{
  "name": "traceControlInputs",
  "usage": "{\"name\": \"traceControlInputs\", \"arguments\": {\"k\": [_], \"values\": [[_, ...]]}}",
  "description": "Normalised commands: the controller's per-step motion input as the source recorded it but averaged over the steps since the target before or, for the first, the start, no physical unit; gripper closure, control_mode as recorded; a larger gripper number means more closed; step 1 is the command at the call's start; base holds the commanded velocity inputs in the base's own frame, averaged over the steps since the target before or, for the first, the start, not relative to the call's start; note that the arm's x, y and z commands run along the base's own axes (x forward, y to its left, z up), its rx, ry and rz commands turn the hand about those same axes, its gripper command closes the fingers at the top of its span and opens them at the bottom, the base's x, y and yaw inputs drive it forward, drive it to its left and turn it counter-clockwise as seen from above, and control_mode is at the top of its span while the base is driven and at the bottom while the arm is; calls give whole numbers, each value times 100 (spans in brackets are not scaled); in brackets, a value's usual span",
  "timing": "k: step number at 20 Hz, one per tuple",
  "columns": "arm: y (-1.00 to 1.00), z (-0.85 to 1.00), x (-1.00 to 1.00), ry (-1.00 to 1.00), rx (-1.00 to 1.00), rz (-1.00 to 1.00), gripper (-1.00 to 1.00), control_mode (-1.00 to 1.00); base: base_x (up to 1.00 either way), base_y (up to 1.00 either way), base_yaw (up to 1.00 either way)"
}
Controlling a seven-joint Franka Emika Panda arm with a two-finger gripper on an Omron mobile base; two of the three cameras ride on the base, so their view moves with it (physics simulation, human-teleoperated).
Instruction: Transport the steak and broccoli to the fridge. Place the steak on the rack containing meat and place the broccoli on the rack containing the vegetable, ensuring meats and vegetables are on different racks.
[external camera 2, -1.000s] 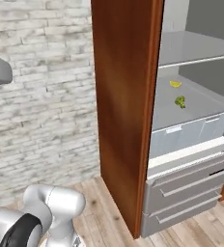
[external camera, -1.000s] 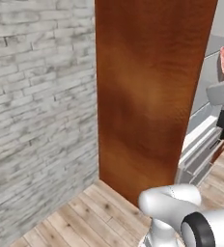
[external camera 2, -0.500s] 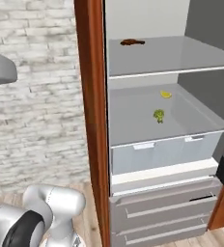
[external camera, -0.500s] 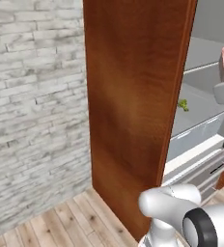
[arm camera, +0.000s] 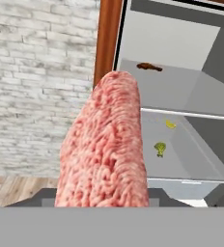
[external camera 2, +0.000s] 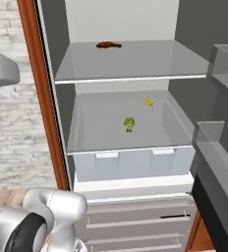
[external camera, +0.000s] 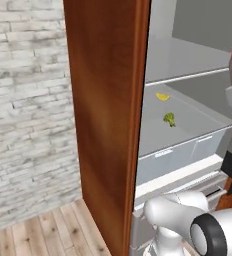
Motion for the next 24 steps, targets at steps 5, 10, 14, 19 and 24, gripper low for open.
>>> {"name": "traceControlInputs", "arguments": {"k": [5, 10, 14, 19, 24], "values": [[0, 0, 0, 0, 0, 0, 100, 100, 64, -17, 19], [0, 0, 0, 0, 0, 0, 100, 100, 15, -59, 23], [0, 0, 0, 0, 0, 0, 100, 100, -30, -75, 19], [0, 0, 0, 0, 0, 0, 100, 100, -14, -55, 15], [0, 0, 0, 0, 0, 0, 100, 100, 78, -23, 27]]}}
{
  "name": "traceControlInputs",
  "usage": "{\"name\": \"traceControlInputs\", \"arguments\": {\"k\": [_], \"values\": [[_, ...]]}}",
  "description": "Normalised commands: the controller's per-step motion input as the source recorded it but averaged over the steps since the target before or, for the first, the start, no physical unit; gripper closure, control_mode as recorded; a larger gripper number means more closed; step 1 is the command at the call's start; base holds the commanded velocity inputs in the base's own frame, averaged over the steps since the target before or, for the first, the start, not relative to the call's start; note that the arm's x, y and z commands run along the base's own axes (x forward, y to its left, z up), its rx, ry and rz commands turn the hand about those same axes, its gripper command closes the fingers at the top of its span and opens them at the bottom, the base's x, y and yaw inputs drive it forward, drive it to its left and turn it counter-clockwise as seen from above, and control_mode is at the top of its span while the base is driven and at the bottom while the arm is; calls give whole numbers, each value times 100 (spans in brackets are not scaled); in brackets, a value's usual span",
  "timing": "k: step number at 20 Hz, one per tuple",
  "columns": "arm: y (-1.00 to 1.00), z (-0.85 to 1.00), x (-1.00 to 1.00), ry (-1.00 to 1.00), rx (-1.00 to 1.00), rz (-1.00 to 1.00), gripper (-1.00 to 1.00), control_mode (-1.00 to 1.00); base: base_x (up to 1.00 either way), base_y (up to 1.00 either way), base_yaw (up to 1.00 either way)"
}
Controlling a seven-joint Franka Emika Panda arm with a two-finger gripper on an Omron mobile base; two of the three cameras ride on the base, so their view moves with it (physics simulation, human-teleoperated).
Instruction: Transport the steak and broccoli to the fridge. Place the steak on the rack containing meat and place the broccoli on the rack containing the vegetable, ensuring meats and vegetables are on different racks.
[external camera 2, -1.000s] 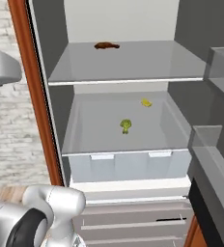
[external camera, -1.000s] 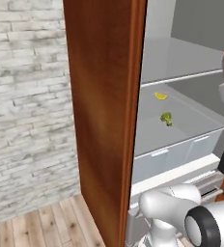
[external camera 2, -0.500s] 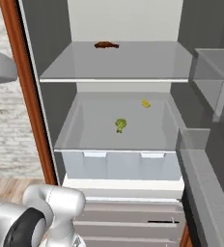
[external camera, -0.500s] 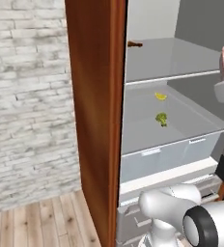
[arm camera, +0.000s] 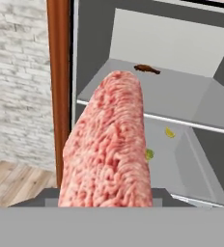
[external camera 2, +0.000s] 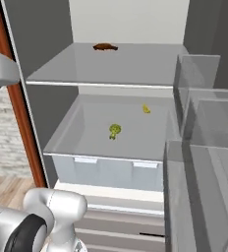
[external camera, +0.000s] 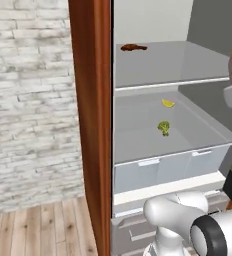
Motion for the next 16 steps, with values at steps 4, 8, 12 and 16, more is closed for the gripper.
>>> {"name": "traceControlInputs", "arguments": {"k": [4, 8, 12, 16], "values": [[0, 0, 0, 0, 0, 0, 100, 100, 92, -41, 32], [0, 0, 0, 0, 0, 0, 100, 100, 85, -47, 34], [0, 0, 0, 0, 0, 0, 100, 100, 39, -23, 1], [0, 0, 0, 0, 0, 0, 100, 100, 31, -24, -25]]}}
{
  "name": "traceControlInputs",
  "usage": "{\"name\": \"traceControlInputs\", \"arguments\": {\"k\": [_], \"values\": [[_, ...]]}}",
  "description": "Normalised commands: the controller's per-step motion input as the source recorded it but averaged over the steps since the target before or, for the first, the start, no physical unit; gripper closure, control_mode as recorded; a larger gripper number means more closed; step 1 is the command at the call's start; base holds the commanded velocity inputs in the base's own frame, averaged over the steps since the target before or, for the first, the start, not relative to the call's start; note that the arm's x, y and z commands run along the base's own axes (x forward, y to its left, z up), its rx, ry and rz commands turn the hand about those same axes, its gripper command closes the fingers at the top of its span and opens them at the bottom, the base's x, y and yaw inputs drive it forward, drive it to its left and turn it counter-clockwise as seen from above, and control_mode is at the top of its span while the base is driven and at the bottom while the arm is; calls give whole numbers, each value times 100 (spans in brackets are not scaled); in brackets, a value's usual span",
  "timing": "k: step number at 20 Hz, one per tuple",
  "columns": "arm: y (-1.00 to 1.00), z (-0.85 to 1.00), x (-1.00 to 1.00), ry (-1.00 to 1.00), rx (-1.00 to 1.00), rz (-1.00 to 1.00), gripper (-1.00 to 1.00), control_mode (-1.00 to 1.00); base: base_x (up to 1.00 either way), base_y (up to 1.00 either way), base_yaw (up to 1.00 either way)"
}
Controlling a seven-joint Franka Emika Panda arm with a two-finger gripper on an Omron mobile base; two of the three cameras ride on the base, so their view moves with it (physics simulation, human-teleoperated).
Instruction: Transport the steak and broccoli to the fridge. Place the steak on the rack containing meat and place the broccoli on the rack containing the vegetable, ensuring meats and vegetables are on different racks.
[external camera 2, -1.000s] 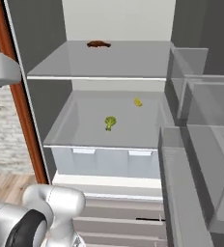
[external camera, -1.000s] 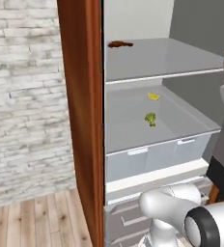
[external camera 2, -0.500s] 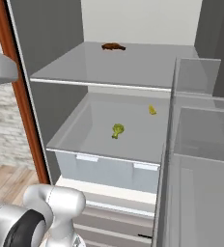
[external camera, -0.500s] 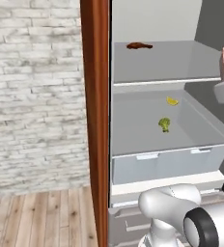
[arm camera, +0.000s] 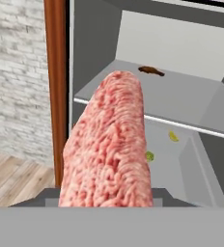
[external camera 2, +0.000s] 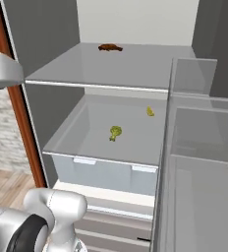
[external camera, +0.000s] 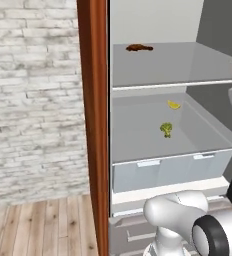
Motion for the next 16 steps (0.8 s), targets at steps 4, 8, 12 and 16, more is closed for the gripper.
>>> {"name": "traceControlInputs", "arguments": {"k": [4, 8, 12, 16], "values": [[0, 0, 0, 0, 0, 0, 100, 100, 36, -26, -21], [-41, 0, 43, 0, 4, -4, 100, -100, 0, 0, 0], [-33, 0, 58, 0, 1, 0, 100, -100, 0, 0, 0], [-18, -10, 54, 0, 0, 0, 100, -100, 0, 0, 0]]}}
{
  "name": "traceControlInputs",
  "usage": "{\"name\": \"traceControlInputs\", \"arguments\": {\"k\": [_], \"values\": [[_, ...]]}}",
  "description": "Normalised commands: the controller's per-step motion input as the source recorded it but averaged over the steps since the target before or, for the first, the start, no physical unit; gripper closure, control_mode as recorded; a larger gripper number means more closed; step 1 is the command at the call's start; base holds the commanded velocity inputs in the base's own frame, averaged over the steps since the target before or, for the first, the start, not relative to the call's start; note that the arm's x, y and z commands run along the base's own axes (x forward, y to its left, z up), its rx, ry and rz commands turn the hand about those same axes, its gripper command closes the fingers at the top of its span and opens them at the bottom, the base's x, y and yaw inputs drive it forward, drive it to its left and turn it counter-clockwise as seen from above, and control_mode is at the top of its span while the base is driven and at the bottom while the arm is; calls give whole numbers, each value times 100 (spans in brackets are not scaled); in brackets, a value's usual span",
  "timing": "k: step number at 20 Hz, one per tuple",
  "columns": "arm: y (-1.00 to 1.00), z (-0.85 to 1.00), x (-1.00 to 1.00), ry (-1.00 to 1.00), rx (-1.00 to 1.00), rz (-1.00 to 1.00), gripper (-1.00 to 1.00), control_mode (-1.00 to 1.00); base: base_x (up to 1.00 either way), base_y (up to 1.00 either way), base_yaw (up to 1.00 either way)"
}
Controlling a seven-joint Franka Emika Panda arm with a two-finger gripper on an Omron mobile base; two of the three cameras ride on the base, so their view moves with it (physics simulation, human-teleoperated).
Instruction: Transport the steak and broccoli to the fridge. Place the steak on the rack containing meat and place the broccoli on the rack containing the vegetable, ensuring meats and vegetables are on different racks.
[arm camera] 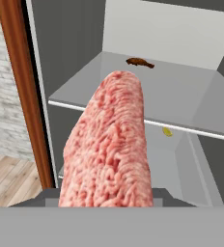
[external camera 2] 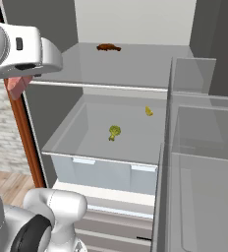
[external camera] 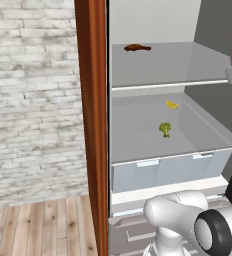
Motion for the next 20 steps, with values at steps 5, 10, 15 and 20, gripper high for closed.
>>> {"name": "traceControlInputs", "arguments": {"k": [5, 10, 15, 20], "values": [[-9, -24, 50, -4, 0, 0, 100, -100, 0, 0, 0], [-3, -21, 63, -6, 3, 0, 100, -100, 0, 0, 0], [0, -19, 73, -1, 5, 0, 100, -100, 0, 0, 0], [0, -21, 77, 3, 1, 0, 100, -100, 0, 0, 0]]}}
